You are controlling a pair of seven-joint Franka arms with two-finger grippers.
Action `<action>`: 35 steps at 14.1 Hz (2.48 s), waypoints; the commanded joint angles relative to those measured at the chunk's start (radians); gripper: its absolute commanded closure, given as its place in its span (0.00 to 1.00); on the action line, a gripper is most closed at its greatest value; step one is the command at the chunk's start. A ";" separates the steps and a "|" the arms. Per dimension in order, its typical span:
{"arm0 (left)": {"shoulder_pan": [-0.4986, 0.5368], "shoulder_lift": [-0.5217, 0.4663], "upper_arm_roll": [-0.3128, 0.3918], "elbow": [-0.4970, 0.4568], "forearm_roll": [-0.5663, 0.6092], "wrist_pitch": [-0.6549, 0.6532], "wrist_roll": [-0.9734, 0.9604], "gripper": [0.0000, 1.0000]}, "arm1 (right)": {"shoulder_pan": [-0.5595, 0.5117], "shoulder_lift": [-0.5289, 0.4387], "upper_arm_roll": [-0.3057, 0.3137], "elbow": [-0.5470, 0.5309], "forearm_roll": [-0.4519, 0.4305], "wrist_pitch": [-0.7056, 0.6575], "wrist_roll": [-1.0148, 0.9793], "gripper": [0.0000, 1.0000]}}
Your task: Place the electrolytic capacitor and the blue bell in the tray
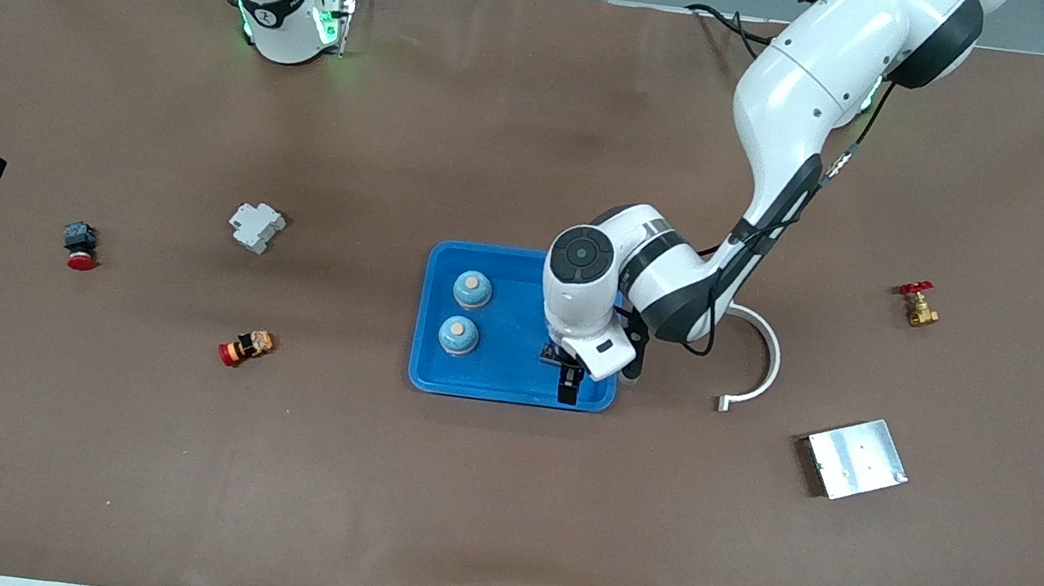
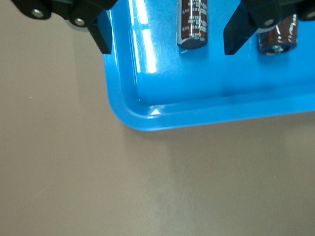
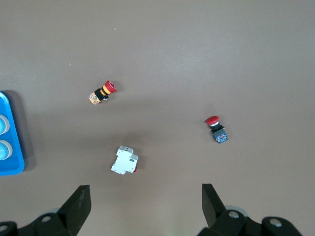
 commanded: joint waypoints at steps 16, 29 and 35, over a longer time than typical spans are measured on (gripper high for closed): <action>0.046 -0.215 -0.007 -0.017 -0.097 -0.202 0.978 0.00 | -0.013 -0.028 0.004 -0.024 0.020 -0.001 -0.008 0.00; 0.094 -0.230 0.006 -0.015 -0.078 -0.214 1.462 0.00 | -0.018 -0.028 0.004 -0.024 0.020 0.000 -0.008 0.00; 0.108 -0.238 0.006 -0.018 -0.072 -0.216 1.552 0.00 | -0.021 -0.028 0.004 -0.024 0.020 0.000 -0.009 0.00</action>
